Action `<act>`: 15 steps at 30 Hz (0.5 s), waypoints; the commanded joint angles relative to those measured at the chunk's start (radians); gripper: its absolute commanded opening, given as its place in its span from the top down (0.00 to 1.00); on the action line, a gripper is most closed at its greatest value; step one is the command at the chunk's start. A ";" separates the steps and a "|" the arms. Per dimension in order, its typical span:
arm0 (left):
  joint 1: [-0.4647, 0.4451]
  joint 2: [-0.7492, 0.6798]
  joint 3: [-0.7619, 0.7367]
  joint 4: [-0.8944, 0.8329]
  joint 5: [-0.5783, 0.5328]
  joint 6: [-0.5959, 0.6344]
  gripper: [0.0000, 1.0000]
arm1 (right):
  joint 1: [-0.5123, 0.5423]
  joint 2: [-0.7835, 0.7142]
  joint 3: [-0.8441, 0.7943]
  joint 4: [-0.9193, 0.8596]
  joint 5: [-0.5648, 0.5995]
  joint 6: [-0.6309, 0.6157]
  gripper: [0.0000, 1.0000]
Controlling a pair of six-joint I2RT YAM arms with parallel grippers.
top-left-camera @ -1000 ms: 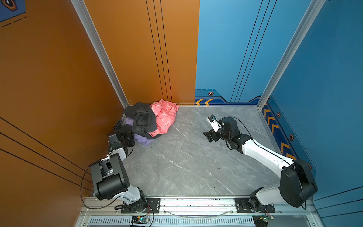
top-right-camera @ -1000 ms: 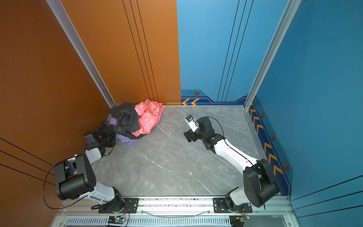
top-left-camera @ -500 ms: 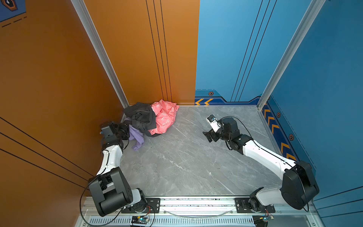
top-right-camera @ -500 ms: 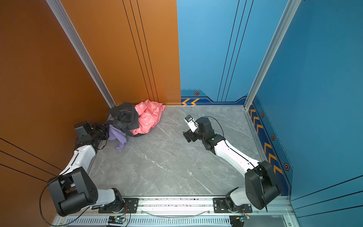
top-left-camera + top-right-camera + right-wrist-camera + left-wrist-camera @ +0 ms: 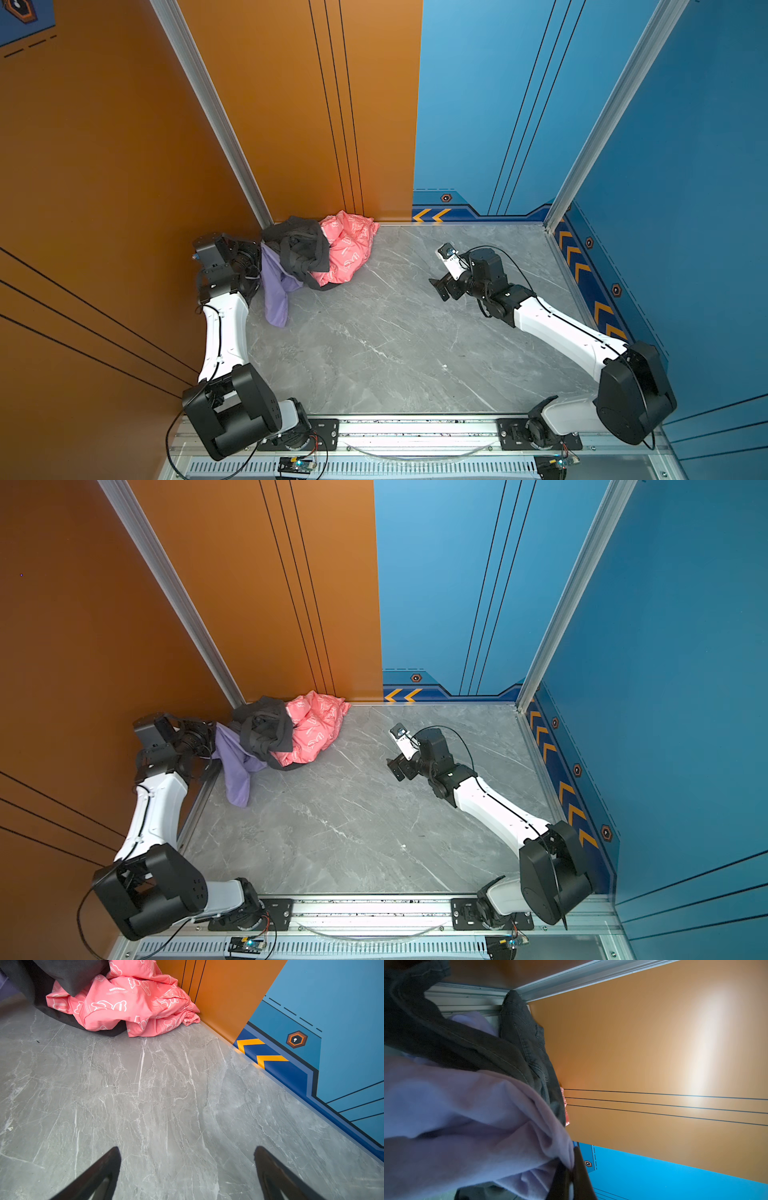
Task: Pick out a specific cloth from the pile
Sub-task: 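Grasp the lavender shirt with the left gripper and lift it out of the pile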
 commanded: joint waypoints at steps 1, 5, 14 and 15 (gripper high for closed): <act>-0.004 -0.046 0.089 -0.001 -0.019 0.075 1.00 | 0.008 -0.015 -0.003 0.001 0.018 -0.015 0.00; -0.005 -0.041 0.168 -0.043 -0.021 0.125 1.00 | 0.008 -0.010 -0.003 0.006 0.016 -0.019 0.00; -0.027 -0.031 0.325 -0.047 -0.017 0.236 1.00 | 0.010 0.011 0.015 0.007 0.020 -0.024 0.00; -0.031 -0.029 0.345 -0.047 -0.015 0.247 1.00 | 0.010 0.013 0.018 0.008 0.020 -0.024 0.00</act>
